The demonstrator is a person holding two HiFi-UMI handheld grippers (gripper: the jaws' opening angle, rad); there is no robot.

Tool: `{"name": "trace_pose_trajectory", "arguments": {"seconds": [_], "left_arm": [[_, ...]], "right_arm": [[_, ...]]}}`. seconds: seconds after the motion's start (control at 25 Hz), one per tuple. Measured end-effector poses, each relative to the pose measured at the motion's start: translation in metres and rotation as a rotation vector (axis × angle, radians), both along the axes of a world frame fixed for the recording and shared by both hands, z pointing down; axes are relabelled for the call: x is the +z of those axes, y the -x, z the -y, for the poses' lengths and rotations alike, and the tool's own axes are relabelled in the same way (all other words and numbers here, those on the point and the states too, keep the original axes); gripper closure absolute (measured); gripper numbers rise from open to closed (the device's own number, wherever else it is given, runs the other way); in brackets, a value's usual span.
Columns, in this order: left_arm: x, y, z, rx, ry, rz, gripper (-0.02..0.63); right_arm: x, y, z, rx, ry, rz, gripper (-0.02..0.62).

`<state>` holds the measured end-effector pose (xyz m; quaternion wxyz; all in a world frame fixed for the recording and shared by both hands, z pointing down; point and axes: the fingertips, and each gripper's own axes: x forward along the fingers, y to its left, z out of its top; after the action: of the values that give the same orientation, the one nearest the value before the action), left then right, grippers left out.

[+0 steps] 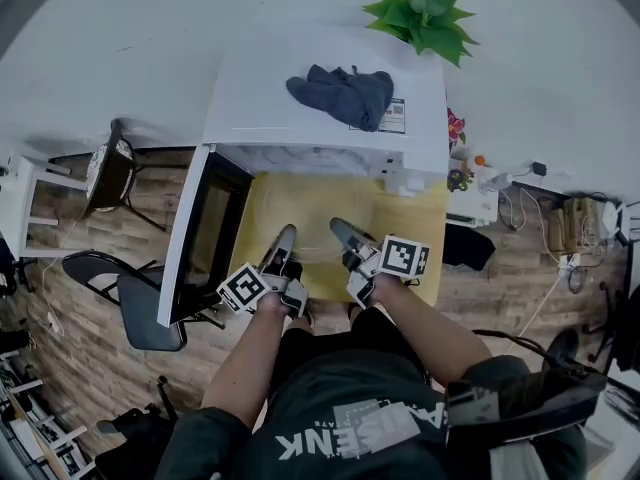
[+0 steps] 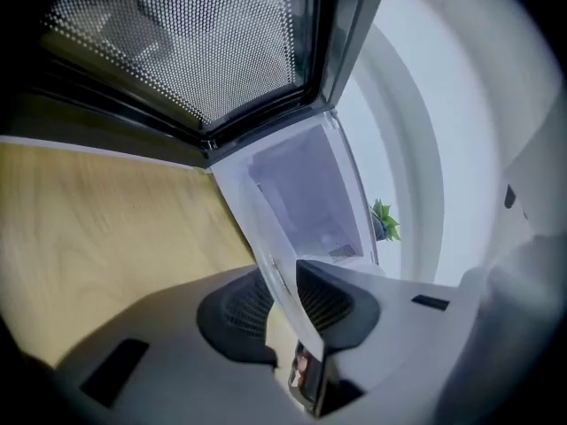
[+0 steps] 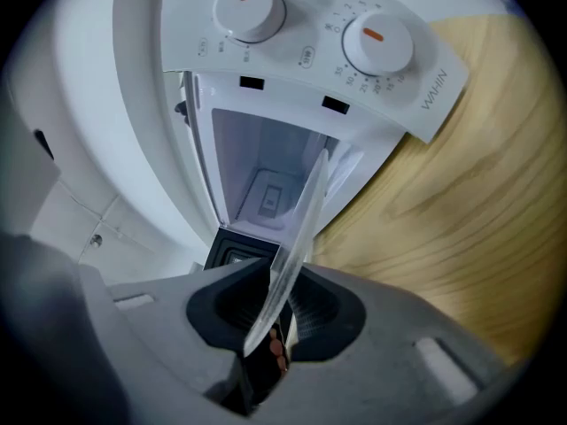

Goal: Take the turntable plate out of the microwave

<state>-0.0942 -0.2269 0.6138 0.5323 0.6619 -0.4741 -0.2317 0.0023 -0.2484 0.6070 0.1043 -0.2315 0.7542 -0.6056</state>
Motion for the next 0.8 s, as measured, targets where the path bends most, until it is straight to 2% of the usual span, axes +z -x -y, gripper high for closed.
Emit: {"name": "trace_pose_trajectory", "arguments": {"seconds": [0.08, 0.12, 0.2, 0.24, 0.28, 0.4, 0.44, 0.8], "left_arm": [[-0.008, -0.001, -0.006, -0.008, -0.011, 0.002, 0.528], [-0.015, -0.004, -0.008, -0.013, -0.017, -0.026, 0.528], [-0.036, -0.016, -0.015, -0.034, -0.024, -0.174, 0.529], [-0.044, -0.019, -0.020, -0.037, -0.023, -0.218, 0.529], [-0.047, -0.016, -0.027, -0.027, -0.017, -0.190, 0.529], [-0.039, 0.013, -0.049, 0.054, 0.003, 0.128, 0.529], [-0.041, 0.019, -0.055, 0.075, 0.000, 0.181, 0.529], [-0.084, 0.027, -0.092, 0.194, -0.065, 0.149, 0.528]], "right_arm": [[-0.005, -0.004, -0.004, -0.012, -0.007, -0.032, 0.529], [-0.011, -0.004, -0.006, -0.017, -0.017, -0.018, 0.531], [-0.025, 0.000, -0.014, -0.025, -0.037, 0.017, 0.529], [-0.030, 0.001, -0.019, -0.026, -0.044, 0.021, 0.529], [-0.035, 0.001, -0.024, -0.023, -0.051, 0.019, 0.529], [-0.048, 0.002, -0.043, 0.001, -0.060, 0.017, 0.529], [-0.055, 0.005, -0.049, 0.013, -0.059, 0.032, 0.529], [-0.119, 0.024, -0.100, 0.116, -0.120, 0.146, 0.528]]}}
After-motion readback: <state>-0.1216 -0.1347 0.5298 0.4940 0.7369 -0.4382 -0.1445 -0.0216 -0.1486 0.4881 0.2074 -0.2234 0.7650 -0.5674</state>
